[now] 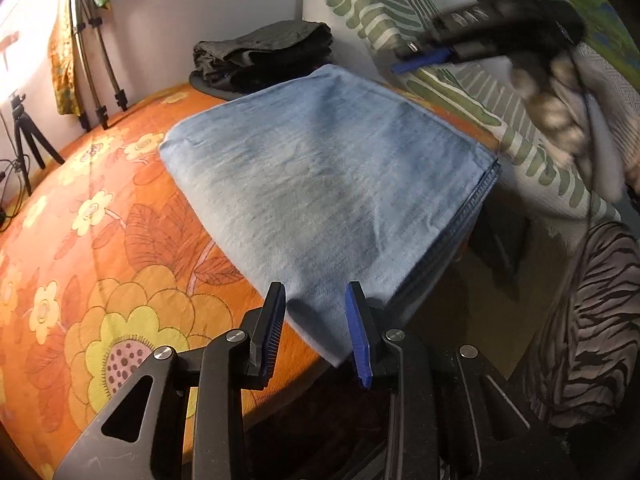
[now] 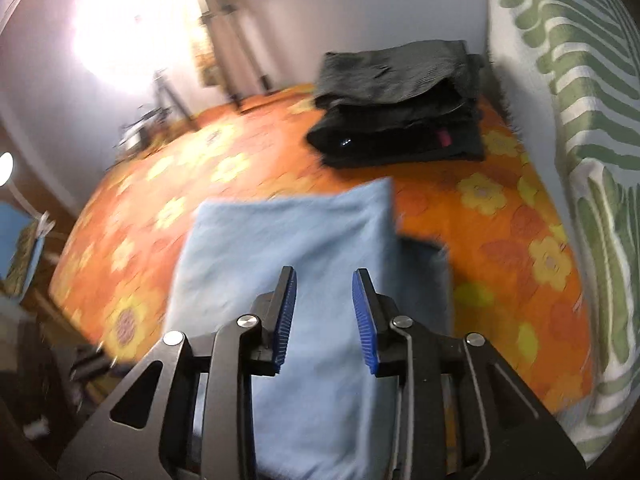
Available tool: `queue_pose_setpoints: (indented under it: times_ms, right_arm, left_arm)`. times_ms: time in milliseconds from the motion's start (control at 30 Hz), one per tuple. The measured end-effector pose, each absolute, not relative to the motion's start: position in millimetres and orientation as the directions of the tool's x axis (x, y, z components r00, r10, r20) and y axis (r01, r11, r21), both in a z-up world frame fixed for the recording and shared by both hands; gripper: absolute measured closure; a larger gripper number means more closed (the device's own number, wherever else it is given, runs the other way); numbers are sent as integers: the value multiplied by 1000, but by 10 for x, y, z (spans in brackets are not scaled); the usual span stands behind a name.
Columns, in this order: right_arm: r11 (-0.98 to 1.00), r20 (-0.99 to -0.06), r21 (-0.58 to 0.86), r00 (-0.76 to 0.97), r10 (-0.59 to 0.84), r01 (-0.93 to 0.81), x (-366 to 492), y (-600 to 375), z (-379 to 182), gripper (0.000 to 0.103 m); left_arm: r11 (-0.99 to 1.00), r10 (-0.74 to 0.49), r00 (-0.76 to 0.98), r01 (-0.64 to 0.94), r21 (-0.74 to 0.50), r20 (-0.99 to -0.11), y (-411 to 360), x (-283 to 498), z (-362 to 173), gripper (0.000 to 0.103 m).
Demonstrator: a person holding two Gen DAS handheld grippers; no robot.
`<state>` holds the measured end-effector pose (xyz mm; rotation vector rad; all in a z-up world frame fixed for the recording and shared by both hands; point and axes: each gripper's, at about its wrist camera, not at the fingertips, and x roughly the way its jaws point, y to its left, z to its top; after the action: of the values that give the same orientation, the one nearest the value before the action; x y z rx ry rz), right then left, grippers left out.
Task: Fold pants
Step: 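Move both tools to the folded jeans' edge and open them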
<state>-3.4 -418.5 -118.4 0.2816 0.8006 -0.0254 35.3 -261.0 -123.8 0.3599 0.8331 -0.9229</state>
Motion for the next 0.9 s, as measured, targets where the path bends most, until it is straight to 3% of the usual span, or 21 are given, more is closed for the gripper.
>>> queue_pose_setpoints:
  times_ms: [267,367,467,533,600,700,800,900]
  right_arm:
    - [978,-846,155,530,58,141,-276,-4173,-1756,72]
    - [972,-846,198,524,103,128,-370,-4265,-1802,72]
    - [973,-848,198,517,111,116,-446,-4324,-1745,72]
    - [970,-833,204,544,102,132,-502,-4396,-1654,70]
    - [963,-803,218,589,86,156,-532,-4512,-1545,46]
    - [957,-757,214,652,36,196,-501,-4661,-1418,24]
    - [933,-710,276,703,37,230,-400,-4854,-1365,7]
    - [920,-718,322,691,84,223,-205,-4959,-1457,3]
  left_arm:
    - [623,-553,327,773,-120,-766,-2484,514,-1144,74]
    - [671,-555,346,724,-161,-756,-2404,666,-1069,73]
    - [712,-554,363,673,-200,-749,-2330,819,-1008,61]
    - [733,-552,361,640,-231,-751,-2294,937,-982,61]
    - [752,-548,352,605,-262,-759,-2285,1078,-980,61]
    - [772,-546,337,557,-306,-767,-2286,1274,-1007,60]
    - [779,-565,298,501,-378,-769,-2306,1465,-1103,56]
    - [784,-560,277,482,-392,-781,-2385,1563,-1222,56]
